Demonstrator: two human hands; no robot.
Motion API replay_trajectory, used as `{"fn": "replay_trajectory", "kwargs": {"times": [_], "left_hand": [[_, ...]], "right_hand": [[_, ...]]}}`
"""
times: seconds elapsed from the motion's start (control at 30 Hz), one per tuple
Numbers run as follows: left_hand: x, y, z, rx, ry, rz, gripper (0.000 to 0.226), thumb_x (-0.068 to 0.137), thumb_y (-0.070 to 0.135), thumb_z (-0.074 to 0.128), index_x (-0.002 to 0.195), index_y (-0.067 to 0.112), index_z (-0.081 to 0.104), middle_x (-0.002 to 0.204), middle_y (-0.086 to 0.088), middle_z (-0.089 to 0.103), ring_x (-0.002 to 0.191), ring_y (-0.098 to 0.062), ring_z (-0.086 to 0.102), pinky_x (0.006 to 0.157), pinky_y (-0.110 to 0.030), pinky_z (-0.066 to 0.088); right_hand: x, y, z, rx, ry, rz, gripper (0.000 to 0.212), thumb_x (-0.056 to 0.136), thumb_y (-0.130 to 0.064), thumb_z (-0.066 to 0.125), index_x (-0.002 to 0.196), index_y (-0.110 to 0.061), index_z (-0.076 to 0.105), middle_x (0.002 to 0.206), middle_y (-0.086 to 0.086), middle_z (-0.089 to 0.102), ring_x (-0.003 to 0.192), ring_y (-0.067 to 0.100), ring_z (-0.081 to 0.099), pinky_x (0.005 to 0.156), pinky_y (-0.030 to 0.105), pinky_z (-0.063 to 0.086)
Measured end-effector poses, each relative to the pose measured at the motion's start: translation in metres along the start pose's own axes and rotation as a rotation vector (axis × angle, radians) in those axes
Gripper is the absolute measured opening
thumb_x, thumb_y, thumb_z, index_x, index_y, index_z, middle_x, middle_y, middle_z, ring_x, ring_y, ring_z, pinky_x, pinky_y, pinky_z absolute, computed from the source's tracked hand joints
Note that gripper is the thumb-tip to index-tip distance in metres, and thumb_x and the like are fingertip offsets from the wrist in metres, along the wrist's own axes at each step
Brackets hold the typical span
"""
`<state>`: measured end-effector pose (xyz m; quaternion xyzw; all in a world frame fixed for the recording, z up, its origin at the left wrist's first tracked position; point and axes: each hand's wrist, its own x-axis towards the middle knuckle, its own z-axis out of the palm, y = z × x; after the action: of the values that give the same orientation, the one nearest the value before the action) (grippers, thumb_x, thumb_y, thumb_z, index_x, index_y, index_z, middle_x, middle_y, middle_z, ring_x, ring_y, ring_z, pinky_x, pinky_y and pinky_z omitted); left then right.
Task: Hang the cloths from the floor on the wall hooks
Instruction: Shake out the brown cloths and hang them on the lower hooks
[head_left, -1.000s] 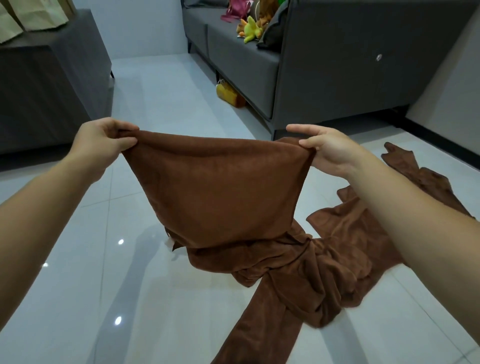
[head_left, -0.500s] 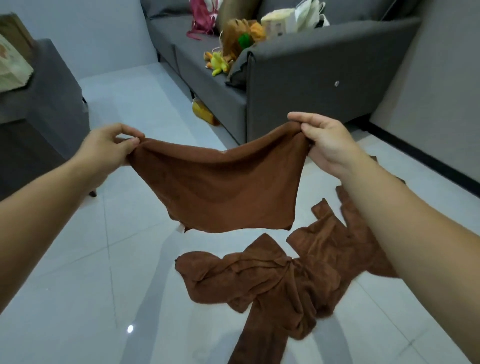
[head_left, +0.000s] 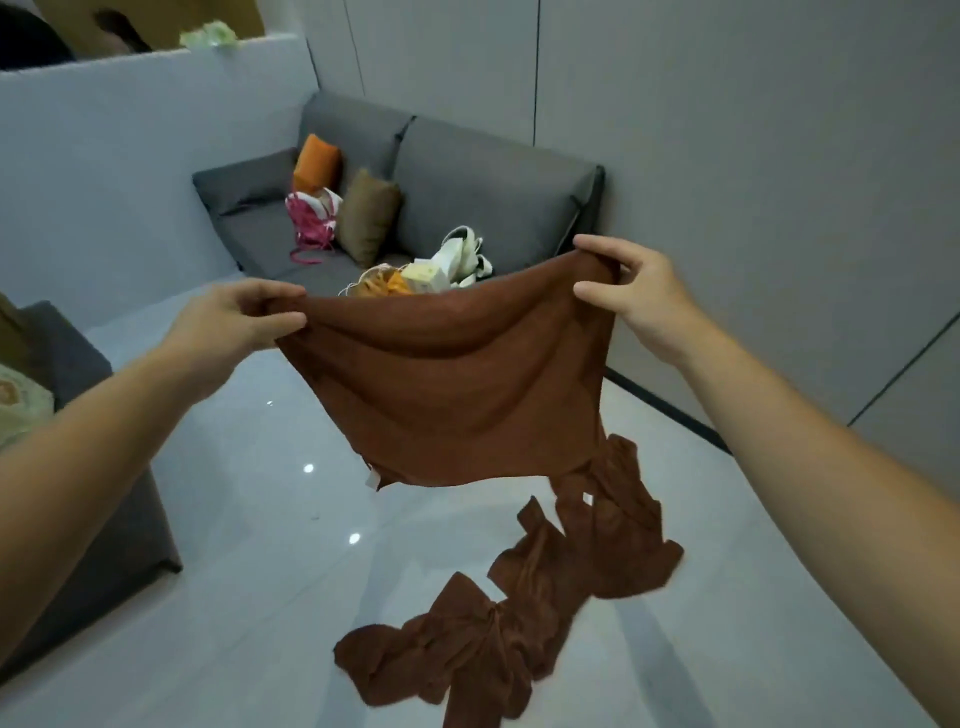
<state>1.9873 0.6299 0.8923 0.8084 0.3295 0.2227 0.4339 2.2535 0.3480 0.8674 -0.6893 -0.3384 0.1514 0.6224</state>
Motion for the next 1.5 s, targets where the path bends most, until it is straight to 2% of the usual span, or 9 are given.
{"fn": "replay_trajectory", "kwargs": {"times": [0.1,0.27,0.4,0.53,0.8,0.9,1.03,1.23,1.5], "left_hand": [[0.0,0.086,-0.008,0.082,-0.03,0.115,0.029,0.08,0.007,0.074,0.09,0.034,0.069,0.105,-0.008,0.067,0.094,-0.021,0.063,0.088,-0.029,0.049],[0.01,0.181,0.002,0.207,-0.067,0.283,0.021,0.086,0.007,0.069,0.103,0.02,0.069,0.101,-0.01,0.067,0.08,-0.015,0.06,0.06,-0.004,0.047],[0.014,0.236,0.026,0.253,-0.103,0.426,0.019,0.088,0.011,0.068,0.107,0.011,0.071,0.093,-0.008,0.068,0.085,-0.017,0.059,0.079,-0.022,0.047],[0.012,0.277,0.053,0.227,-0.195,0.574,0.012,0.087,0.01,0.069,0.098,0.006,0.07,0.09,-0.019,0.067,0.061,-0.01,0.057,0.054,-0.007,0.042],[-0.056,0.341,0.109,0.022,-0.41,0.757,0.01,0.089,0.009,0.066,0.098,0.005,0.068,0.086,-0.015,0.063,0.064,-0.019,0.054,0.048,-0.008,0.045],[-0.1,0.362,0.127,-0.031,-0.49,0.8,0.008,0.09,0.01,0.066,0.096,0.005,0.067,0.083,-0.012,0.061,0.062,-0.017,0.052,0.053,-0.02,0.048],[-0.178,0.386,0.15,-0.121,-0.63,0.896,0.005,0.089,0.008,0.066,0.092,0.004,0.065,0.071,-0.006,0.057,0.057,-0.013,0.047,0.054,-0.022,0.038],[-0.308,0.427,0.173,-0.206,-0.874,1.044,0.009,0.087,0.012,0.069,0.091,0.006,0.064,0.075,-0.004,0.06,0.065,-0.014,0.054,0.057,-0.025,0.043],[-0.543,0.468,0.182,-0.337,-1.159,1.188,0.01,0.087,0.01,0.069,0.091,0.006,0.061,0.08,-0.01,0.06,0.062,-0.016,0.051,0.053,-0.023,0.044]], "right_hand": [[0.002,-0.07,-0.059,-0.116,0.054,-0.055,0.049,0.08,-0.003,0.075,0.124,-0.021,0.064,0.119,0.0,0.065,0.11,0.012,0.062,0.097,0.025,0.05],[-0.023,-0.149,-0.137,-0.318,0.22,-0.09,0.041,0.083,-0.006,0.073,0.122,-0.012,0.066,0.113,-0.004,0.064,0.108,0.006,0.059,0.092,0.009,0.044],[-0.067,-0.195,-0.178,-0.456,0.385,-0.092,0.034,0.084,-0.01,0.073,0.117,-0.015,0.069,0.108,-0.004,0.064,0.103,0.008,0.059,0.083,0.007,0.045],[-0.133,-0.231,-0.204,-0.561,0.585,-0.085,0.033,0.084,-0.013,0.074,0.116,-0.015,0.07,0.106,-0.005,0.064,0.1,0.007,0.059,0.078,0.006,0.044],[-0.295,-0.282,-0.203,-0.685,0.951,0.005,0.035,0.083,-0.012,0.074,0.117,-0.017,0.07,0.109,-0.005,0.066,0.104,0.01,0.061,0.089,0.018,0.045],[-0.362,-0.306,-0.194,-0.72,1.053,0.053,0.035,0.083,-0.01,0.074,0.118,-0.013,0.069,0.109,-0.002,0.065,0.106,0.013,0.062,0.094,0.022,0.048],[-0.462,-0.343,-0.176,-0.825,1.138,0.139,0.036,0.085,-0.01,0.072,0.121,-0.011,0.066,0.11,-0.002,0.063,0.101,0.007,0.056,0.073,-0.002,0.041],[-0.619,-0.399,-0.146,-0.977,1.363,0.264,0.035,0.083,-0.017,0.075,0.118,-0.017,0.07,0.109,-0.005,0.066,0.1,0.005,0.057,0.07,-0.004,0.036],[-0.846,-0.467,-0.067,-0.984,1.675,0.401,0.036,0.083,-0.017,0.076,0.119,-0.018,0.07,0.115,-0.004,0.066,0.107,0.013,0.061,0.096,0.033,0.052]]}}
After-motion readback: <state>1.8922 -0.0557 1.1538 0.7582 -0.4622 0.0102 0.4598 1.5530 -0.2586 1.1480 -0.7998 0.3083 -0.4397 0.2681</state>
